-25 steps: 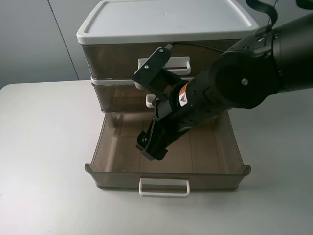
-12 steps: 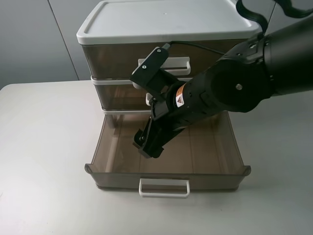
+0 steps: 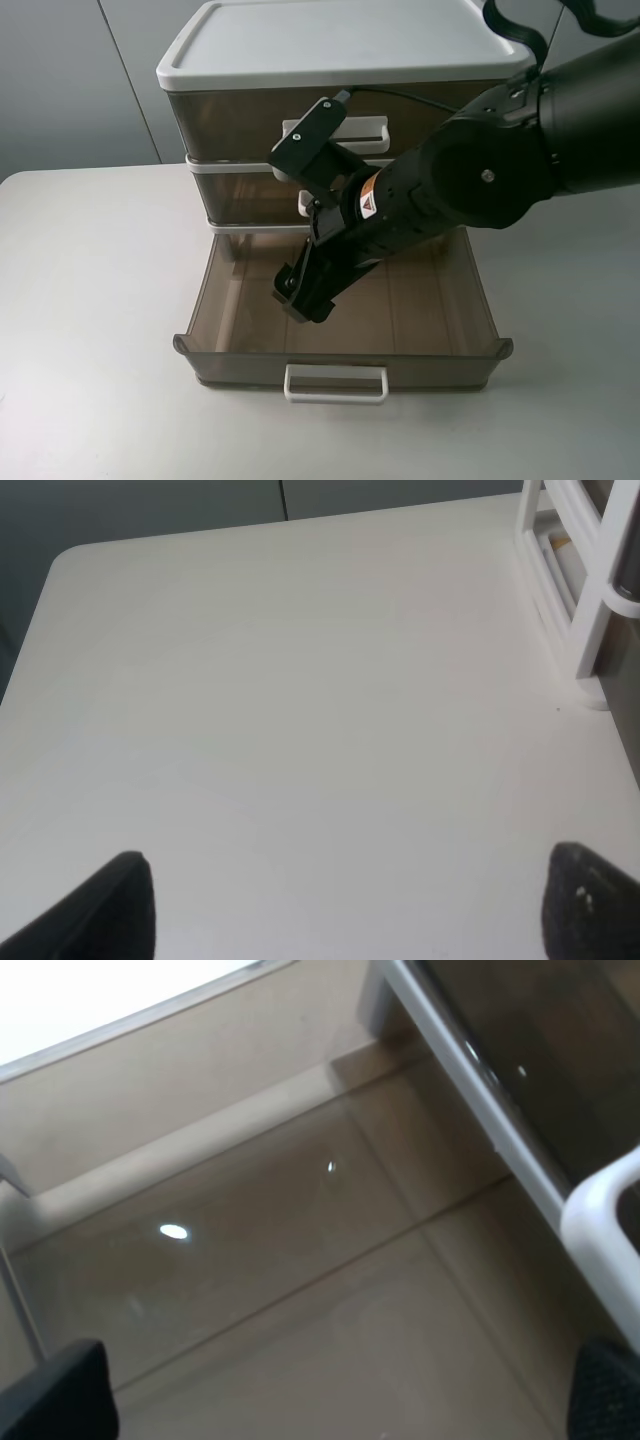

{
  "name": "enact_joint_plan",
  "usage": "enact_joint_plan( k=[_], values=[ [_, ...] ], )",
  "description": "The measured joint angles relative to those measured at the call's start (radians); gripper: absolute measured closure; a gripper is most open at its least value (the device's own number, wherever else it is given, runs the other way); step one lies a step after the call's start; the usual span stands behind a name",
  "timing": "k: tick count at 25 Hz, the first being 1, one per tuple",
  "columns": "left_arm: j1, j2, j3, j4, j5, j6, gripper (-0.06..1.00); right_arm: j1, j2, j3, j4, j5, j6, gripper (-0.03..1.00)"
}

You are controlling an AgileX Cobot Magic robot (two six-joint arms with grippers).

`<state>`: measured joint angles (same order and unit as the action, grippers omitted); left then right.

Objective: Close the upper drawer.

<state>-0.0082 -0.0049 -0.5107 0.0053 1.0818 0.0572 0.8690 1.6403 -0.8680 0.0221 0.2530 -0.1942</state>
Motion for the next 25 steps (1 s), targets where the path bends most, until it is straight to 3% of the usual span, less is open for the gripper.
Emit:
enact_joint_plan(
  k=[6, 25],
  values=[
    [0.000, 0.000, 0.000, 0.000, 0.000, 0.000, 0.20, 0.019, -0.096, 0.000, 0.022, 0.071, 0.000, 0.29],
    [0.000, 0.000, 0.000, 0.002, 0.000, -0.002, 0.20, 0.055, -0.815, 0.010, 0.052, 0.588, 0.053, 0.29]
  ],
)
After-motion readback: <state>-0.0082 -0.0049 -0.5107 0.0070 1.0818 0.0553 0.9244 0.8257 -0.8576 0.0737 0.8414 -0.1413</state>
